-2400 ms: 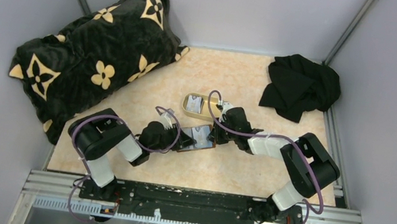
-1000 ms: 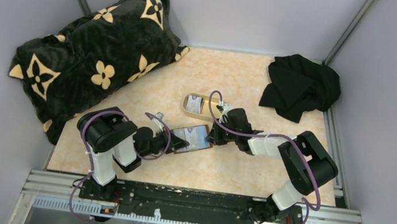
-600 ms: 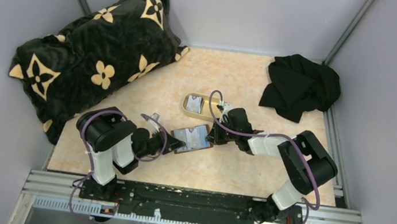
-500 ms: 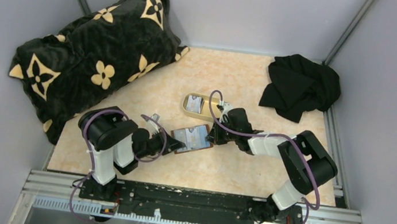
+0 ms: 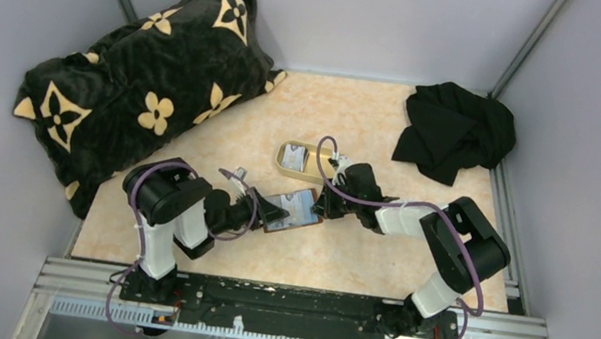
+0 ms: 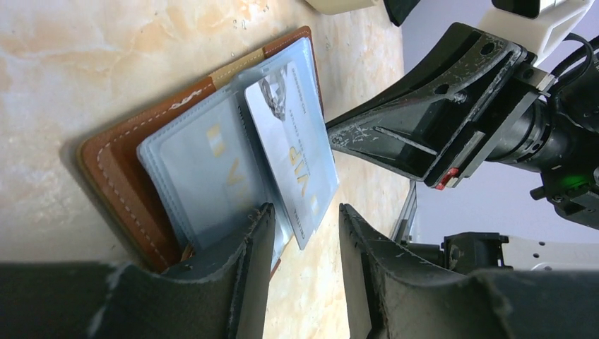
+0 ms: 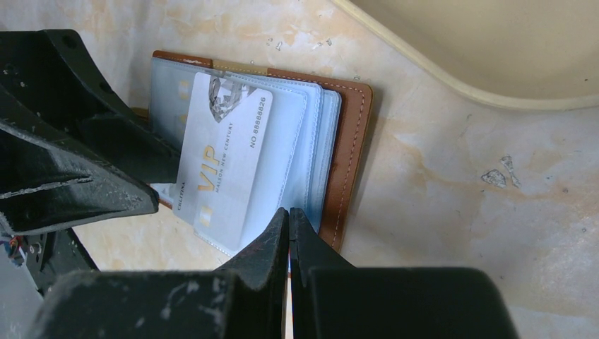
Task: Take the credit cards out of the card holder
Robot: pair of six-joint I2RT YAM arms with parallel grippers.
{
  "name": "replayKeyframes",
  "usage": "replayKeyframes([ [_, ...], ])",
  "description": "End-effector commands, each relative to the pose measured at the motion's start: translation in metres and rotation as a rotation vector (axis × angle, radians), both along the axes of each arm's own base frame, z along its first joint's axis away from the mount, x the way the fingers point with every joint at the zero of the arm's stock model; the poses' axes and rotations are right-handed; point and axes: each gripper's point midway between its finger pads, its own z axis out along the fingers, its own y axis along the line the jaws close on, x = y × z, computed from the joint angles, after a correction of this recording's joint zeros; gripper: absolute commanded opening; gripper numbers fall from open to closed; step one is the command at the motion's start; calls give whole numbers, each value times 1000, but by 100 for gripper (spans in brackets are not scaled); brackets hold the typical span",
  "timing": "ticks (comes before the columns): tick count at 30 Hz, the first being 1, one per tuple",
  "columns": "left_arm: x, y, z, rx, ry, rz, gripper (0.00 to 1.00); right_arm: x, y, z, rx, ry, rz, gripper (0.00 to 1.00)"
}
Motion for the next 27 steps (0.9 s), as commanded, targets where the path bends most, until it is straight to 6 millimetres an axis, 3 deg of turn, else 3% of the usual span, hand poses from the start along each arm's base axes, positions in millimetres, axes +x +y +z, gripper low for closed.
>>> replayKeyframes([
  [1,11,-3,9,-17,-79,12,45,-5,-15,-23,-69,38,-30,0],
  [7,14,-9,12,-45,-84,-5,36,-5,-15,-23,-68,38,-29,0],
  [9,12,-11,12,-61,-77,-11,26,-4,-15,-23,-67,38,-28,0],
  [12,10,-11,13,-82,-75,-12,0,-4,-15,-23,-69,38,-31,0],
  [16,6,-7,20,-107,-92,-18,0,-4,-16,-23,-71,39,-33,0],
  [19,2,10,25,-85,-107,12,0,-3,-16,-24,-74,38,-37,0],
  [22,-6,28,23,-42,-91,22,0,-2,-17,-23,-74,35,-40,0],
  [27,-14,40,13,110,-93,-6,0,-2,-18,-23,-81,32,-44,0],
])
